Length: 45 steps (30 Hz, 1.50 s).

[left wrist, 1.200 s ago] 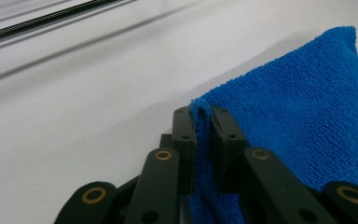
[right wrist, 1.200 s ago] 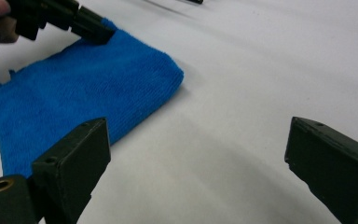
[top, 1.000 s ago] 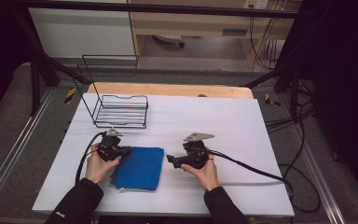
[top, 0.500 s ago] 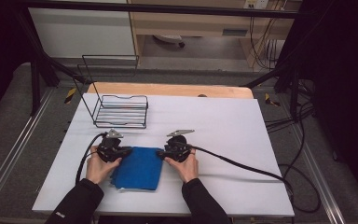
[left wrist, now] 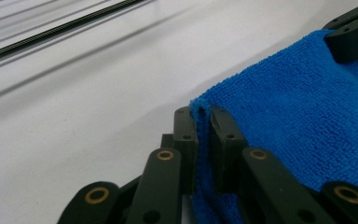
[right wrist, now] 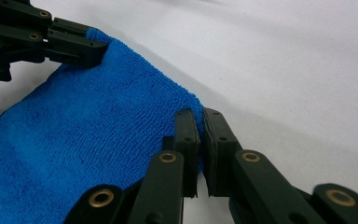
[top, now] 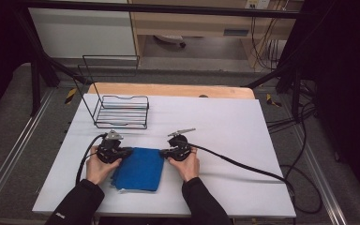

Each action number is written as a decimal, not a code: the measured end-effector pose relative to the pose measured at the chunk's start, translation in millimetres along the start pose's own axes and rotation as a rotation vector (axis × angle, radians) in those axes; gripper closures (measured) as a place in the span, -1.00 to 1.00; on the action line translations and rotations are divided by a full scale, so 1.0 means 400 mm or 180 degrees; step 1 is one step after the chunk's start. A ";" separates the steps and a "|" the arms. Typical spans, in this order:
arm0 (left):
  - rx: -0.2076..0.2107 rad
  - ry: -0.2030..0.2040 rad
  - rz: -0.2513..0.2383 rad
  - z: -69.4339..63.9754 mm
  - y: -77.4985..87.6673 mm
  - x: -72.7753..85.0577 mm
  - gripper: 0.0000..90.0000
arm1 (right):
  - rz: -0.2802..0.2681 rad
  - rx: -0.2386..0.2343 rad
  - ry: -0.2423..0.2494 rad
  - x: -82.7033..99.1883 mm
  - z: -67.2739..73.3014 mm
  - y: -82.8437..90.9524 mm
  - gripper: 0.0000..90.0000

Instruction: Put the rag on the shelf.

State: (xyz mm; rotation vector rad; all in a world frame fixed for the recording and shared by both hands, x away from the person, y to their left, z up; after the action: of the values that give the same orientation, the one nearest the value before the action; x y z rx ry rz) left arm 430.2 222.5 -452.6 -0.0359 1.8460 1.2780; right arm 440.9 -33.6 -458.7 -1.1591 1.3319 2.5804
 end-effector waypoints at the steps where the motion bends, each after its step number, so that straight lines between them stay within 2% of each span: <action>1: 0.0004 0.0013 -0.0007 0.001 0.001 0.000 0.84 | -0.0001 -0.0001 0.0003 0.000 0.000 0.001 0.93; 10: 0.0019 0.0069 -0.0152 0.006 0.036 -0.001 0.87 | -0.0179 -0.0046 0.0073 -0.004 0.016 0.027 0.94; 15: 0.0063 0.0148 -0.0343 0.008 0.067 -0.001 0.87 | -0.0338 -0.0105 0.0160 -0.009 0.027 0.045 0.94; 23: 0.0136 0.0164 -0.0603 0.007 0.115 -0.003 0.87 | -0.0574 -0.0160 0.0313 -0.021 0.041 0.077 0.94; 29: 0.0094 0.0175 -0.0733 0.002 0.143 -0.004 0.87 | -0.0679 -0.0081 0.0539 -0.036 0.064 0.096 0.94; 33: 0.0124 0.0205 -0.0854 0.000 0.163 -0.007 0.87 | -0.0755 -0.0068 0.0605 -0.049 0.075 0.111 0.94; 35: 0.0104 0.0171 -0.0902 -0.004 0.174 -0.010 0.87 | -0.0789 -0.0068 0.0620 -0.055 0.079 0.119 0.94; 39: 0.0088 0.0166 -0.0995 -0.012 0.195 -0.017 0.88 | -0.0857 -0.0025 0.0702 -0.067 0.089 0.136 0.94; 45: 0.0055 0.0189 -0.1145 -0.019 0.227 -0.025 0.88 | -0.0984 -0.0041 0.0776 -0.085 0.106 0.161 0.94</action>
State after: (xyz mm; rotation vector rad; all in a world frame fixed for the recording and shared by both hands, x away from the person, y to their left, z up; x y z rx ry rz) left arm 389.6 255.3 -377.3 -0.3829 1.8006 1.0179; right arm 418.6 -34.2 -377.6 -1.5819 1.0661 2.2912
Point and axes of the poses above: each handheld gripper's, and its own axes: y roughly backward along the jaws, x roughly out of its underside, z roughly to its left, the point moved 1 cm from there along -y, roughly forward along the jaws, and after that the axes turned 2 degrees about z, right-handed, at the moved point
